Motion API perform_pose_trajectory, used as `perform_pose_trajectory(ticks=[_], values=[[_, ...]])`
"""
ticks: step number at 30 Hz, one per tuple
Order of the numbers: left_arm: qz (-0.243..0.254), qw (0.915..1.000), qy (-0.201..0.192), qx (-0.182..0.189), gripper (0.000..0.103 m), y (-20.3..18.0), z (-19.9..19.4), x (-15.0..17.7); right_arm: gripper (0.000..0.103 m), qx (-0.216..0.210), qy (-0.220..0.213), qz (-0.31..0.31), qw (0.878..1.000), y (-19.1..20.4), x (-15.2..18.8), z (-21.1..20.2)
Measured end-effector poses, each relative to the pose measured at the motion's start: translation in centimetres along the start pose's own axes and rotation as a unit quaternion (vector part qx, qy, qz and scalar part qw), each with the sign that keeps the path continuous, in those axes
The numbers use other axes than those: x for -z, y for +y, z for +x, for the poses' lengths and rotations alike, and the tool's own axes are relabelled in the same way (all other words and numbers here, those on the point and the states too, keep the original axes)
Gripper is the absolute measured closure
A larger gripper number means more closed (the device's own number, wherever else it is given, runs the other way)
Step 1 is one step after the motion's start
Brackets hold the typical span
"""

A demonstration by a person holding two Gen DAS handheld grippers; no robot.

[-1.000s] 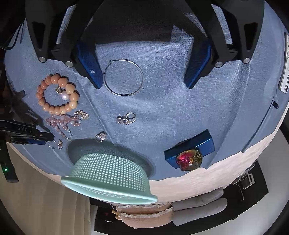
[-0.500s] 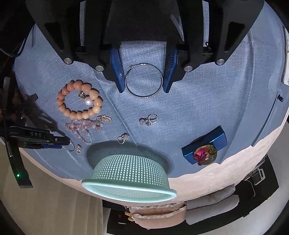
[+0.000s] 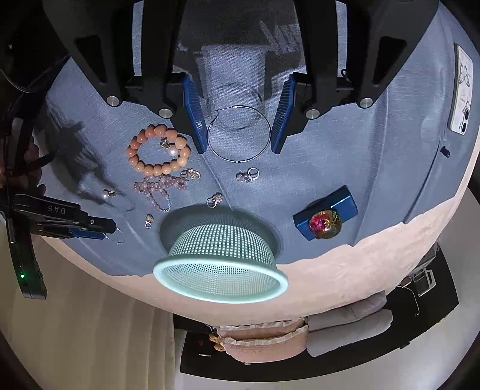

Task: Organize jewelry
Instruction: 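Carry the hoop over the mint-green basket and open the left tool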

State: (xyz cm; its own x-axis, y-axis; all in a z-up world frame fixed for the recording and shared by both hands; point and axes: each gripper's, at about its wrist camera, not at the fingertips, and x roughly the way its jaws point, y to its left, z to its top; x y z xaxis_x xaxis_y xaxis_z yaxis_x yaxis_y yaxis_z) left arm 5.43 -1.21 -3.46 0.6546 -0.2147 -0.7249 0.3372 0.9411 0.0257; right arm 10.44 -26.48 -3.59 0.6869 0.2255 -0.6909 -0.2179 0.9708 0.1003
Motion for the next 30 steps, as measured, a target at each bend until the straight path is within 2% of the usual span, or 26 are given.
perform_pose_trajectory(ticks=[3, 6, 14, 21, 30], values=[[0.003, 0.9999, 0.008, -0.011, 0.058, 0.1, -0.1, -0.7, 0.064, -0.001, -0.012, -0.005, 1.0, 0.1, -0.9, -1.0], [-0.001, 0.9999, 0.012, -0.006, 0.058, 0.4, 0.0, -1.5, 0.064, -0.002, -0.023, -0.015, 1.0, 0.5, -1.9, -1.7], [0.009, 0.9999, -0.011, -0.008, 0.058, 1.1, 0.5, -5.7, 0.064, -0.006, -0.042, -0.028, 0.999, 1.0, -5.0, -1.7], [-0.019, 0.9996, -0.016, 0.011, 0.058, 2.5, 2.6, -9.4, 0.064, -0.013, -0.045, -0.031, 0.998, 1.0, -7.0, 0.5], [-0.006, 0.9996, -0.02, 0.022, 0.058, 2.6, 6.3, -12.7, 0.064, -0.021, -0.039, -0.034, 0.998, 0.7, -9.0, 4.3]])
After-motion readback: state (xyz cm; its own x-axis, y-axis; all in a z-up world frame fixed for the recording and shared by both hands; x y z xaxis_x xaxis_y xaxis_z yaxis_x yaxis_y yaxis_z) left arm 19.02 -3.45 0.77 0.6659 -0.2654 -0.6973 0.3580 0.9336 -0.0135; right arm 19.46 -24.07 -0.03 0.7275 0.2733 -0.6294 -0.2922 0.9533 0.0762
